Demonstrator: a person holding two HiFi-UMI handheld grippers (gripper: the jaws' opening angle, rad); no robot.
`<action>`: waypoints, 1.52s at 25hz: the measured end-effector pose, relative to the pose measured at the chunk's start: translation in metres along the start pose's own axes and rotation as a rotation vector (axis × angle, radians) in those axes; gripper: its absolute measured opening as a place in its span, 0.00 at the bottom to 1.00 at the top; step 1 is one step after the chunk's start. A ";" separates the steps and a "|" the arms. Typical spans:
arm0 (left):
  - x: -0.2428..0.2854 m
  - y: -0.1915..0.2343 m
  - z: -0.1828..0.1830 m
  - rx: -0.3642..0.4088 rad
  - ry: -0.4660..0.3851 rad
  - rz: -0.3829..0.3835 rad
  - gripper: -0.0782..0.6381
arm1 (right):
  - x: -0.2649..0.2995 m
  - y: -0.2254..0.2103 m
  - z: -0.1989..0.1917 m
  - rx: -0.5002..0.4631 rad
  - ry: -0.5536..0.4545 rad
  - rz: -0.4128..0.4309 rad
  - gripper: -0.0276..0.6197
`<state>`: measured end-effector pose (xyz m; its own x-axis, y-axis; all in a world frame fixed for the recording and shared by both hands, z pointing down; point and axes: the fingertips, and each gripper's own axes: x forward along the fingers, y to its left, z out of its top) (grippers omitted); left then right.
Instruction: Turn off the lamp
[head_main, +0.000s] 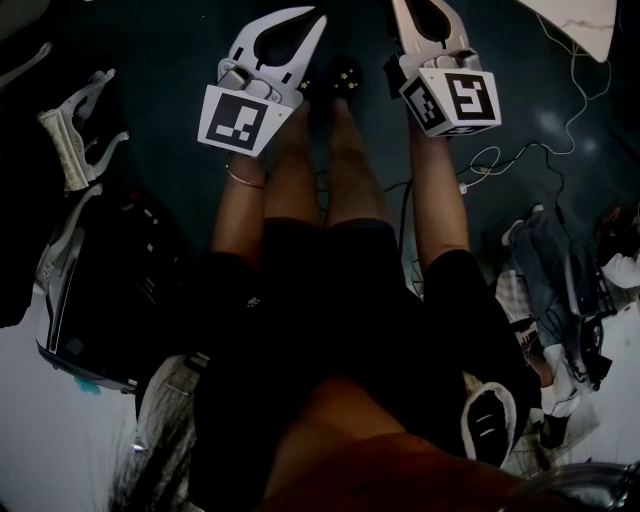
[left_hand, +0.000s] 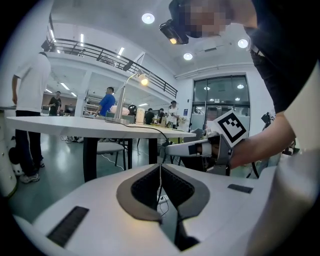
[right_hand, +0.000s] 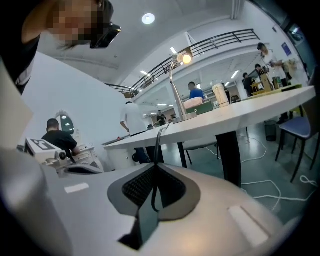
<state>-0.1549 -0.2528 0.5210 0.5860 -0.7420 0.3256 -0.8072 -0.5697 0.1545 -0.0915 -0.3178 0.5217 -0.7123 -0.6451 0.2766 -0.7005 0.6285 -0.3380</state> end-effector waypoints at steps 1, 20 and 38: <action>0.000 -0.002 -0.001 0.002 0.002 -0.007 0.12 | -0.004 0.003 0.004 0.028 -0.011 0.008 0.06; 0.035 -0.035 -0.004 -0.027 -0.017 -0.131 0.15 | -0.041 0.043 0.063 0.349 -0.137 0.197 0.06; 0.041 -0.053 0.011 0.152 -0.043 -0.174 0.14 | -0.043 0.047 0.057 0.392 -0.135 0.210 0.06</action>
<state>-0.0871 -0.2568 0.5160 0.7205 -0.6406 0.2655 -0.6757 -0.7346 0.0616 -0.0915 -0.2851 0.4428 -0.8066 -0.5885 0.0552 -0.4537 0.5565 -0.6961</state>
